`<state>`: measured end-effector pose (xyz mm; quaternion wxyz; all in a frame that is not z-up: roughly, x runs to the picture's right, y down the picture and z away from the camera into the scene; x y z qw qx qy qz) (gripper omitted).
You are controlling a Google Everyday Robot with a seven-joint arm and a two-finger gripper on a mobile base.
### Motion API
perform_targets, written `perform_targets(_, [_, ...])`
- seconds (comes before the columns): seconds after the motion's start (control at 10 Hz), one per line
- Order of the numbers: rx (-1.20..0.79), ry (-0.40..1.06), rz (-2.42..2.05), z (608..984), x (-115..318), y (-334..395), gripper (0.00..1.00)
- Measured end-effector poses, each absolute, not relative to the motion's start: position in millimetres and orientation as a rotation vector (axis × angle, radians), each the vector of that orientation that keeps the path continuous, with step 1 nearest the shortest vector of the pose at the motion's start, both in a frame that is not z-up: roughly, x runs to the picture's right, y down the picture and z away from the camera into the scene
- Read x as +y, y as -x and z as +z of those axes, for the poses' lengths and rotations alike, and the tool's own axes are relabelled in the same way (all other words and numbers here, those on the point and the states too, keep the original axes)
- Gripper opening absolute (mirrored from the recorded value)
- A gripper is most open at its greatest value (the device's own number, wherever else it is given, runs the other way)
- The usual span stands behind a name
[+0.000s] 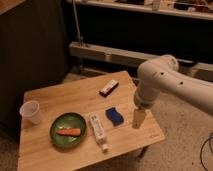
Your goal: Move the arm in a circular motion
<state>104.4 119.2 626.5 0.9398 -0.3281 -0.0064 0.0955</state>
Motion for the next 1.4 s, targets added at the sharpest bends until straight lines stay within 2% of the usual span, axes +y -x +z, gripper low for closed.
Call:
perform_targets(0.4, [-0.038, 0.682, -0.004, 598, 167, 16, 0.8])
perform_targets(0.7, [-0.088, 0.679, -0.135, 595, 170, 102, 0.8])
perform_targets(1.0, [-0.112, 0.661, -0.219, 612, 137, 171, 0.8])
perform_targets(1.4, [-0.075, 0.67, -0.197, 666, 60, 211, 0.8])
